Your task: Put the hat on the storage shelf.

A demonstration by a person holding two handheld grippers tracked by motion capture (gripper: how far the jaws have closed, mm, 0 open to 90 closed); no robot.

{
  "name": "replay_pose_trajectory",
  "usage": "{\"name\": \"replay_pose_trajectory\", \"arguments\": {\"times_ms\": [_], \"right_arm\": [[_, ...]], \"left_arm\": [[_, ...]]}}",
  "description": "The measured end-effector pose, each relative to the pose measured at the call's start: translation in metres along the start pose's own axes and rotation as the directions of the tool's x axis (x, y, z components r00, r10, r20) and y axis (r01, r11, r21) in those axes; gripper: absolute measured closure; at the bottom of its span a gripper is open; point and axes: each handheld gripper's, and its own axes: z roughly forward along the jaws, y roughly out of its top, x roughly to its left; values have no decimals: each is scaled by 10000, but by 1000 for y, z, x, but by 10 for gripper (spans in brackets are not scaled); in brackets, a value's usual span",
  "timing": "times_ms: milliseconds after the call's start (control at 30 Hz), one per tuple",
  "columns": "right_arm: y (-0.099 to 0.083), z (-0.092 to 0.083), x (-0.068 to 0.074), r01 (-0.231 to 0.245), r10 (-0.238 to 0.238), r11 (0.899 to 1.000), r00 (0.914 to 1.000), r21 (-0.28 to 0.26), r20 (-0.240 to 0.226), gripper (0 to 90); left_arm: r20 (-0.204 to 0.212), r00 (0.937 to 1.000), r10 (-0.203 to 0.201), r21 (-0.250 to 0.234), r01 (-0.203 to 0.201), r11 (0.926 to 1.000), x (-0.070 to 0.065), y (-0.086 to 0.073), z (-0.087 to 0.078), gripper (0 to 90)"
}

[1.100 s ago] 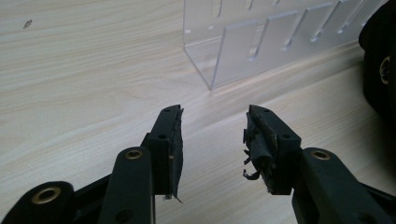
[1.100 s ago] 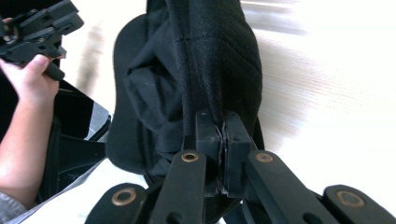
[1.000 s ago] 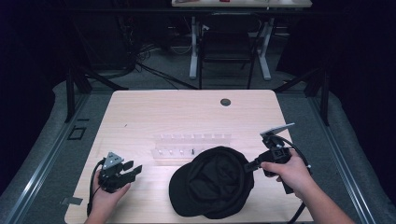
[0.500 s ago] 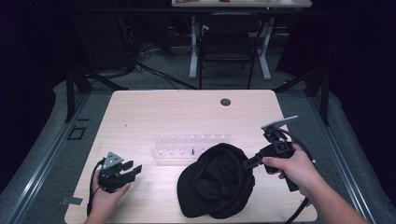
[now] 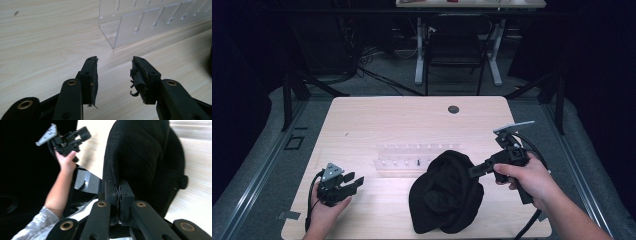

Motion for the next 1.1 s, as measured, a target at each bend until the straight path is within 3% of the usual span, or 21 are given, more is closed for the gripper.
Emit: {"name": "replay_pose_trajectory", "arguments": {"times_ms": [200, 467, 867, 1100], "right_arm": [[-1, -2, 7, 134, -149, 9997, 9973, -204, -721, 882], [-1, -10, 21, 475, -515, 9979, 9943, -446, -934, 883], [1, -37, 28, 471, -684, 9877, 9876, -1492, -1416, 883], [7, -45, 28, 232, -595, 9805, 9815, -1951, -1822, 883]], "left_arm": [[-50, 10000, 30, -8, -30, 10000, 1, 0, 1, 561], [-68, 10000, 22, -38, -23, 10000, 1, 0, 0, 561], [-82, 9999, 57, -10, -57, 10000, 1, 0, 0, 562], [-78, 10000, 46, 13, -45, 10000, 1, 0, 0, 562]]}}
